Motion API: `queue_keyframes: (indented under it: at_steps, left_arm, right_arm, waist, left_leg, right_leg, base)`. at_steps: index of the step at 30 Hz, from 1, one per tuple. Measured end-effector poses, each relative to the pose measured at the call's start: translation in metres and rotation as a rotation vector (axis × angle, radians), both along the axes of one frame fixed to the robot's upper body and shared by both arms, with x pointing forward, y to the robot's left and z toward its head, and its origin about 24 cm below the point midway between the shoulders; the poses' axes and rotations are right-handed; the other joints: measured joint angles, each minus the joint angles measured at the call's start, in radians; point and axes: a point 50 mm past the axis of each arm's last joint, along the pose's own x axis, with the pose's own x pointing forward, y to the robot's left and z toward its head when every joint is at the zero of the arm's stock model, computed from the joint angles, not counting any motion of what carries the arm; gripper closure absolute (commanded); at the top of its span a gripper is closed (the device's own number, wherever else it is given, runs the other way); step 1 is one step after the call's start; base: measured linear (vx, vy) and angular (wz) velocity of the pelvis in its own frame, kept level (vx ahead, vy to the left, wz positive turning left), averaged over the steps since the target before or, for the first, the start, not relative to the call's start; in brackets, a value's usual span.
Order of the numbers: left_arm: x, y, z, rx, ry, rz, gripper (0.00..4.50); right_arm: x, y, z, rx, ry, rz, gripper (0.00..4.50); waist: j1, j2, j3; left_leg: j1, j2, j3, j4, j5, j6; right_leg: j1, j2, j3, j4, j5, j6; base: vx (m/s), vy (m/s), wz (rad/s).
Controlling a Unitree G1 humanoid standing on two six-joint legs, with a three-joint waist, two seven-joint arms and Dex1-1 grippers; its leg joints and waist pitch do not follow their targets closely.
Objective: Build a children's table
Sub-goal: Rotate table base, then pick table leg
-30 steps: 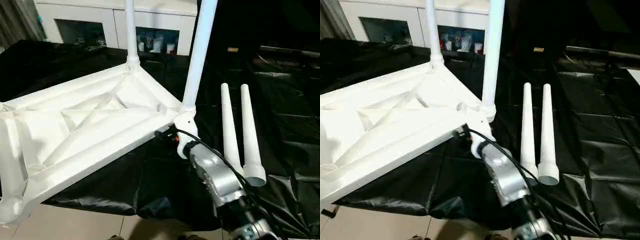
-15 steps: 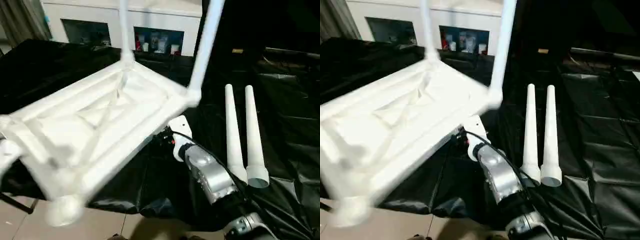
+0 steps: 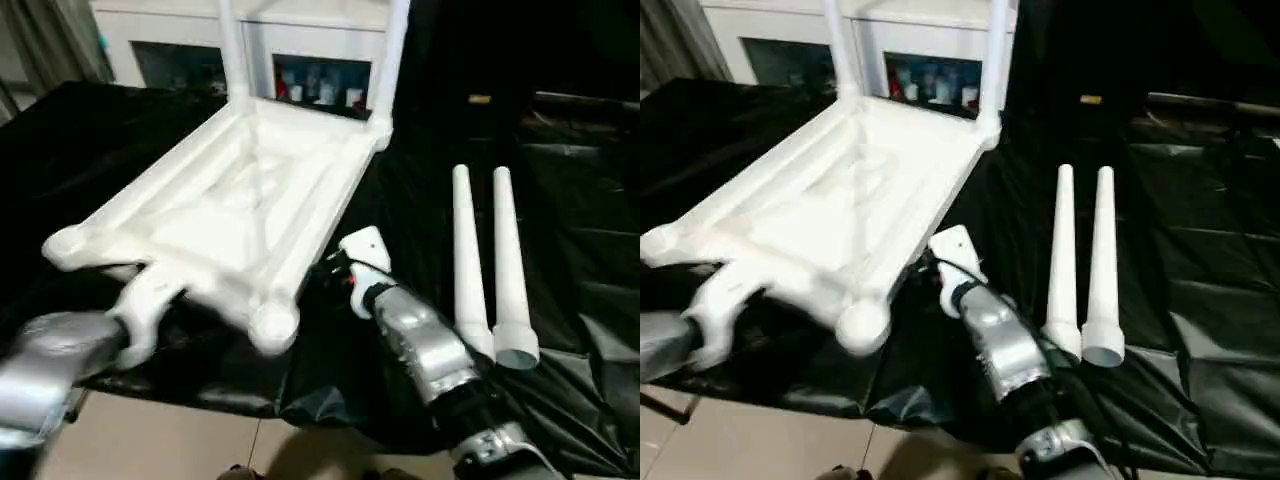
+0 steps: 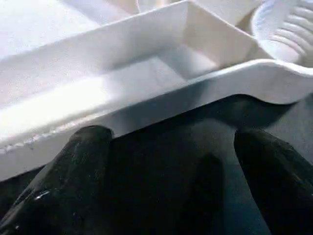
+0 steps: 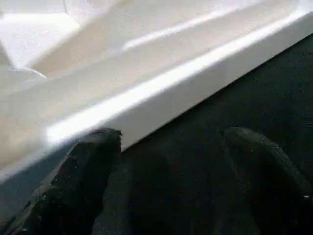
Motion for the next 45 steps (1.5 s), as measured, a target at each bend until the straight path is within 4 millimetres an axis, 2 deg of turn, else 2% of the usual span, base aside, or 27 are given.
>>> queue_keyframes:
  at_steps: [2,3,5,10,11,12,15,18,21,24,26,28,36,43,45]
  left_arm:
    - [0.005,-0.008,0.000,-0.015,-0.020,-0.010,0.02]
    - [0.007,-0.011,0.000,-0.025,-0.026,-0.014,0.00]
    - [0.007,-0.016,-0.001,-0.036,-0.026,-0.024,0.00]
    - [0.007,-0.017,-0.001,-0.036,-0.026,-0.027,0.00]
    - [0.007,-0.017,-0.001,-0.036,-0.026,-0.027,0.00]
    - [0.007,-0.017,-0.001,-0.039,-0.027,-0.029,0.00]
    - [0.002,-0.033,0.013,-0.119,-0.049,-0.162,0.00]
    - [-0.006,-0.051,0.036,-0.188,-0.099,-0.334,0.00]
    - [-0.006,-0.062,0.057,-0.201,-0.160,-0.429,0.00]
    - [-0.003,-0.065,0.062,-0.204,-0.184,-0.437,0.00]
    - [-0.003,-0.067,0.061,-0.213,-0.187,-0.432,0.00]
    - [-0.001,-0.069,0.062,-0.224,-0.195,-0.423,0.00]
    - [0.001,-0.075,0.064,-0.231,-0.196,-0.447,0.00]
    - [-0.001,-0.083,0.062,-0.275,-0.158,-0.491,0.00]
    - [-0.002,-0.084,0.063,-0.278,-0.159,-0.496,0.00]
  right_arm:
    - [0.002,-0.012,0.007,-0.038,-0.001,-0.048,0.63]
    - [0.003,-0.018,0.010,-0.051,0.004,-0.071,0.46]
    - [0.005,-0.030,0.018,-0.049,0.008,-0.118,0.46]
    - [0.006,-0.035,0.019,-0.051,0.013,-0.135,0.46]
    - [0.006,-0.035,0.019,-0.050,0.013,-0.134,0.13]
    - [0.006,-0.036,0.019,-0.054,0.018,-0.139,0.13]
    - [0.016,-0.061,0.029,-0.089,0.091,-0.282,0.13]
    - [0.029,-0.094,0.051,-0.101,0.120,-0.462,0.13]
    - [0.031,-0.108,0.060,-0.087,0.115,-0.561,0.13]
    - [0.029,-0.110,0.056,-0.070,0.156,-0.584,0.13]
    - [0.027,-0.111,0.057,-0.067,0.166,-0.589,0.13]
    - [0.023,-0.114,0.058,-0.049,0.223,-0.597,0.13]
    - [0.011,-0.122,0.039,0.044,0.477,-0.586,0.13]
    - [0.007,-0.119,0.032,0.083,0.550,-0.560,0.94]
    - [0.007,-0.120,0.031,0.084,0.556,-0.559,0.98]
  waist:
    - [-0.002,0.004,0.002]
    - [-0.002,0.005,0.002]
    - [-0.002,0.005,0.002]
    - [-0.009,0.006,0.003]
    - [-0.010,0.006,0.003]
    - [-0.010,0.008,0.004]
    - [-0.004,0.014,0.008]
    - [0.003,0.014,0.008]
    - [-0.001,0.015,0.007]
    - [-0.016,0.017,0.008]
    - [-0.020,0.017,0.008]
    - [-0.019,0.016,0.008]
    - [-0.018,0.016,0.008]
    - [-0.016,0.014,0.007]
    - [-0.015,0.013,0.007]
  left_leg:
    - [0.000,0.000,0.000,0.000,0.003,-0.004]
    - [-0.001,0.000,-0.001,0.000,0.003,-0.005]
    - [-0.001,0.000,0.000,0.000,0.003,-0.005]
    - [-0.003,0.000,0.000,0.000,0.003,-0.005]
    - [-0.003,0.000,0.000,0.000,0.003,-0.005]
    - [-0.004,0.000,0.000,0.000,0.003,-0.005]
    - [-0.008,0.000,0.001,0.005,0.003,-0.005]
    - [-0.008,-0.001,0.001,0.006,0.003,-0.005]
    - [-0.007,0.000,0.001,0.006,0.003,-0.005]
    - [-0.008,0.000,0.001,0.006,0.006,-0.008]
    - [-0.008,0.001,0.000,0.006,0.006,-0.009]
    - [-0.008,0.001,-0.001,0.006,0.007,-0.010]
    - [-0.007,0.002,-0.001,0.006,0.007,-0.011]
    - [-0.007,0.002,-0.001,0.006,0.008,-0.012]
    - [-0.006,0.001,0.000,0.006,0.008,-0.012]
  right_leg:
    - [0.000,0.001,0.000,0.000,0.000,0.000]
    - [0.000,0.001,0.000,0.000,0.000,0.000]
    - [0.000,0.001,0.000,0.000,0.001,-0.002]
    - [-0.003,0.002,0.000,0.000,-0.001,-0.003]
    - [-0.003,0.002,0.000,0.000,-0.001,-0.003]
    - [-0.003,0.002,0.000,0.000,-0.001,-0.003]
    - [-0.003,0.000,0.000,0.000,0.000,-0.003]
    - [-0.002,0.000,0.000,0.001,0.000,-0.003]
    - [-0.002,0.001,0.000,0.002,-0.001,-0.003]
    - [-0.004,0.004,0.001,0.003,-0.001,-0.003]
    - [-0.004,0.008,0.003,0.003,-0.001,-0.003]
    - [-0.004,0.011,0.003,0.003,-0.001,-0.003]
    - [-0.004,0.014,0.008,0.003,0.000,-0.004]
    - [-0.003,0.014,0.010,0.004,0.000,-0.004]
    - [-0.003,0.014,0.010,0.004,0.000,-0.004]
  base:
    - [0.000,0.000,0.00]
    - [0.000,0.000,0.00]
    - [0.000,0.000,0.00]
    - [0.000,0.000,0.00]
    - [0.000,0.000,0.00]
    - [0.000,0.000,0.00]
    - [0.000,0.000,0.00]
    - [0.000,0.000,0.00]
    - [0.000,0.000,0.00]
    - [0.000,0.000,0.00]
    - [0.000,0.000,0.00]
    - [0.000,0.000,0.00]
    - [0.000,0.000,0.00]
    - [0.000,0.000,0.00]
    - [0.000,0.000,0.00]
